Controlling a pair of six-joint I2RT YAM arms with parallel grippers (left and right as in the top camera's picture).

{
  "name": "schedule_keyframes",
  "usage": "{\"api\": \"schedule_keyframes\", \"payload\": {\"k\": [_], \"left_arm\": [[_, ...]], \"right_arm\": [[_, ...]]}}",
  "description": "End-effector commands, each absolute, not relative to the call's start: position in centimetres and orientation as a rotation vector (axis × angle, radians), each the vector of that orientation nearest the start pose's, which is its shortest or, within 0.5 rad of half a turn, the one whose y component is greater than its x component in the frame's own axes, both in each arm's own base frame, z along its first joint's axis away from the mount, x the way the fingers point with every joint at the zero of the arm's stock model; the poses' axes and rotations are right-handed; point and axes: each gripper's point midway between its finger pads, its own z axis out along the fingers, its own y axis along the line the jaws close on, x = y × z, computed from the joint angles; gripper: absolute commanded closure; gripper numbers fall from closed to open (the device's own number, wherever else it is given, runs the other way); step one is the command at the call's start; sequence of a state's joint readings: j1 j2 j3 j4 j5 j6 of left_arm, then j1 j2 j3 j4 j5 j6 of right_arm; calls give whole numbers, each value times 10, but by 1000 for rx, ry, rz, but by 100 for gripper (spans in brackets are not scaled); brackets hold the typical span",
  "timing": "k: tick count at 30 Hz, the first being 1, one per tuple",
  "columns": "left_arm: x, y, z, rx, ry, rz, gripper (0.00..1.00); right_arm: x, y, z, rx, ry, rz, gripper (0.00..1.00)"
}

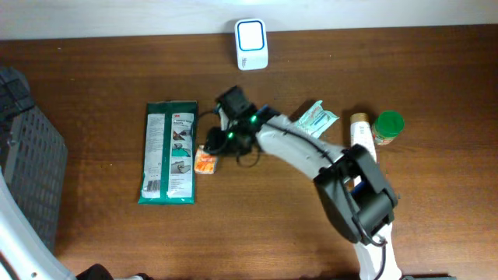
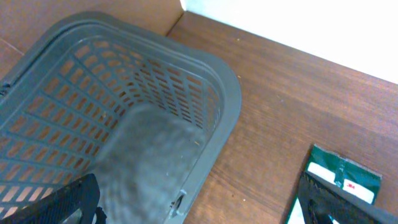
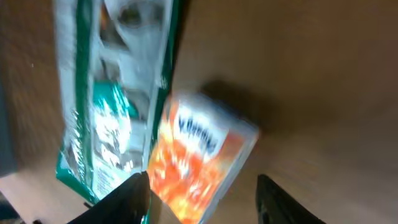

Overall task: Scan the item barcode
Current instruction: 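Grasp the orange Kleenex pack with the right gripper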

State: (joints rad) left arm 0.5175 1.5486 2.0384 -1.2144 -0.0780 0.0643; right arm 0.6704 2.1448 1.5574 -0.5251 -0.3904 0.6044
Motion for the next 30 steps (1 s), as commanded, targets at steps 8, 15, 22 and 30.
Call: {"api": "schedule_keyframes", "payload": {"k": [8,15,22,30], "left_arm": [[328,203,385,-548,2254,392,1],[328,203,385,-548,2254,392,1],[328,202,385,-547,2254,391,1],[328,202,385,-547,2254,391,1]], "right_arm": [[337,365,-7,-137,2958,756,92],[347,352,38,-375,2866,728,96],[370,265,89,-525,2804,-35,96],[379,184,82,-610,2716,-752,96]]}}
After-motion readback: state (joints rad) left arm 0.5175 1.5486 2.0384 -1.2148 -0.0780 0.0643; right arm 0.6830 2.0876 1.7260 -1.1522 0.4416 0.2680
